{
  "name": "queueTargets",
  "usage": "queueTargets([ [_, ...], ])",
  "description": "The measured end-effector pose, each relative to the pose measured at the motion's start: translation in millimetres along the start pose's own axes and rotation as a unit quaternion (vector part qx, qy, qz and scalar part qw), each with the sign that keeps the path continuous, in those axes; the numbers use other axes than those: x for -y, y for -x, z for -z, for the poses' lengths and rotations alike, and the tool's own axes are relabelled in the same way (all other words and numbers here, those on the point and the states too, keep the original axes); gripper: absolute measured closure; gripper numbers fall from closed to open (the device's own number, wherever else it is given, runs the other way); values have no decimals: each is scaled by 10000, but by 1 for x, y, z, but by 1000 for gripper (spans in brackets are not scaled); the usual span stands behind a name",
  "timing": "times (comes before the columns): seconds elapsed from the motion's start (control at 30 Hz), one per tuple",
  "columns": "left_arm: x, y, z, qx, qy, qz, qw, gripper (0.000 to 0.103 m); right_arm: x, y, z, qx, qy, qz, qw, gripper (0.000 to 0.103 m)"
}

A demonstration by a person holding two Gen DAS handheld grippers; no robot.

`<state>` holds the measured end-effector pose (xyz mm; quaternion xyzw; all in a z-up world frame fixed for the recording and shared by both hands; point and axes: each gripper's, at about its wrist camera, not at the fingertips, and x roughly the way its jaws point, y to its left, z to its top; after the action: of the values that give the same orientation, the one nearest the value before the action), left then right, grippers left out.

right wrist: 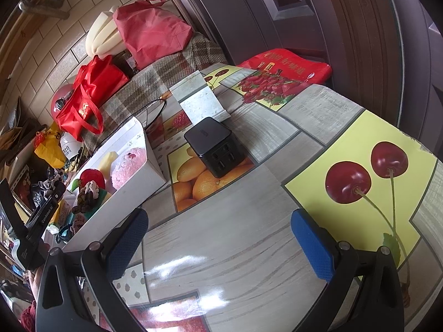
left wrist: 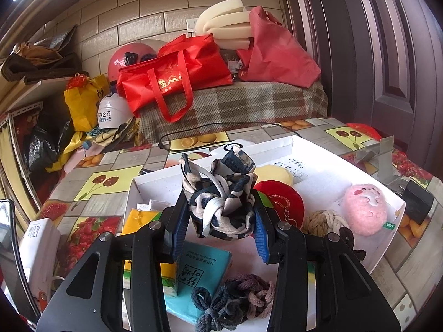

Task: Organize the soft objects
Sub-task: 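Lower the patterned cloth into the tray and open the left tool, then withdraw the open left tool up and away from the tray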

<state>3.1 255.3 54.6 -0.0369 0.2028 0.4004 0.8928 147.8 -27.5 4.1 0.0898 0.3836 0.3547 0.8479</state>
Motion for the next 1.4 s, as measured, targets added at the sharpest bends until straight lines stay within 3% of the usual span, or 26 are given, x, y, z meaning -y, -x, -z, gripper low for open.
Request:
queueTargets([
  [0.23,-1,0,1,10,24,-39,10000,36,0,0,0,-3,-1,-1,10000,0],
  [0.3,0,1,2,42,7,-87,10000,21,0,0,0,-5,1,-1,10000,0],
  [0.37,1,4,3,125,-32,-156,9998,16,0,0,0,-4,-3,1,10000,0],
  [0.4,2,6,3,180,-55,-184,9997,4,0,0,0,-4,-4,0,10000,0],
  [0.43,3,9,3,238,-74,-208,9995,0,0,0,0,-4,-4,2,10000,0],
  [0.57,0,20,5,515,19,-235,9984,0,-1,0,1,-5,-5,1,10000,0],
  [0.8,-21,24,8,423,596,-186,9971,0,-1,1,1,28,-13,4,10000,0],
  [1.1,-13,58,23,384,430,51,9983,0,-23,23,6,592,553,147,9966,0],
  [1.27,-11,80,33,368,380,118,9985,0,-47,41,14,1210,1153,446,9849,0],
  [1.4,-8,95,40,367,317,141,9987,0,-72,54,28,1695,1812,692,9663,0],
])
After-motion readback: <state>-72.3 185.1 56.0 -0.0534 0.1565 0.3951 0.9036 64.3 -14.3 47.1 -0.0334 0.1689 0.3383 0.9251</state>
